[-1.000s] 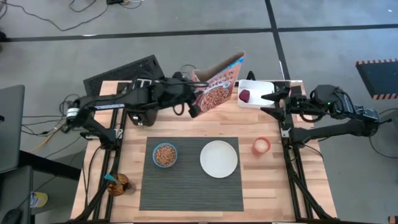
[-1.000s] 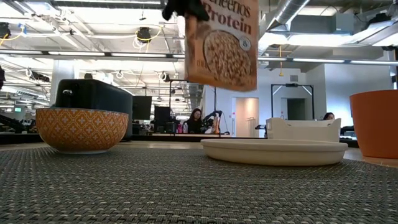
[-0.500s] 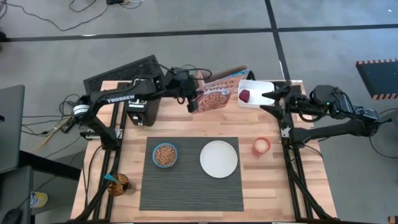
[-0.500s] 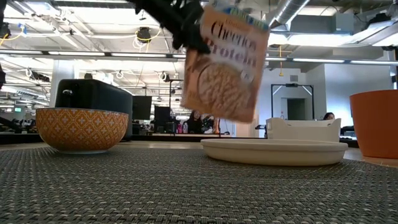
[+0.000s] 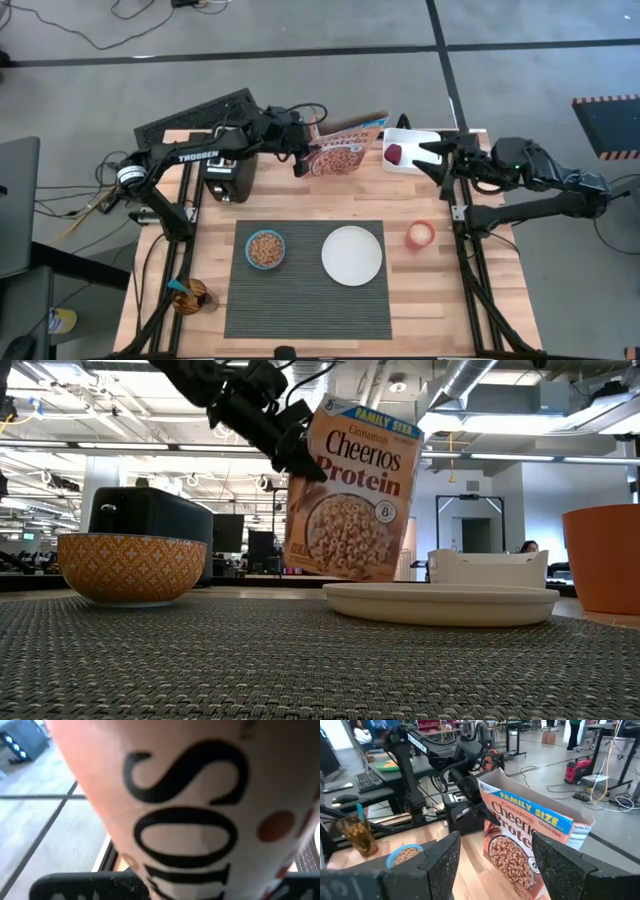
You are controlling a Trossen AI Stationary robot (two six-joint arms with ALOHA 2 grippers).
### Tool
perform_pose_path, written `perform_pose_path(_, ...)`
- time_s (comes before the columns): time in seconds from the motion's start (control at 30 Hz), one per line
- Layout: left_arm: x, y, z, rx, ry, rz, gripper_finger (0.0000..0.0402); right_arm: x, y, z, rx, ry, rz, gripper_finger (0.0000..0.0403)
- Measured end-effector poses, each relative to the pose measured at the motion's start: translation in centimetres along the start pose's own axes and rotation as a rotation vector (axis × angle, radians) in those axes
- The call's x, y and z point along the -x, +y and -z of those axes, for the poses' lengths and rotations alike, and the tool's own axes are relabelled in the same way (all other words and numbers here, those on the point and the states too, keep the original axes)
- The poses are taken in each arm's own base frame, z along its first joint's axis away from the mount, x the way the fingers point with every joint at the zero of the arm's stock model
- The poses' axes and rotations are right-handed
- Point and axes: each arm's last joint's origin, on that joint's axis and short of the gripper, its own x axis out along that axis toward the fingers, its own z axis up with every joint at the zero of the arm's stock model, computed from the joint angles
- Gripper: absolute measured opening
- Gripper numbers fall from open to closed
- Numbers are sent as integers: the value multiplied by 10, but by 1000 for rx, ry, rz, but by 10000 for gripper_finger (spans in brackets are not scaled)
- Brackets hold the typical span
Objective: Arrange a breakfast setting
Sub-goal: Pour the cereal into the blue bowl
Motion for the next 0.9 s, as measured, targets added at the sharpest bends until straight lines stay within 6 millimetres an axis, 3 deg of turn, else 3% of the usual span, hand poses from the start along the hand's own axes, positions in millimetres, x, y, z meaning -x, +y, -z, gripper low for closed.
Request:
perform_pose_path(0.23, -5, -3, 24, -11, 8, -12, 23, -19, 6, 4, 23, 51, 28, 272)
perform_pose_path(0.53, -5, -5, 33, 15, 43, -26, 29, -24, 9, 4, 30, 50, 26, 272)
perform_pose_path(0.9, -6, -7, 44, 20, 152, -50, 131, -25, 9, 4, 29, 52, 18, 272)
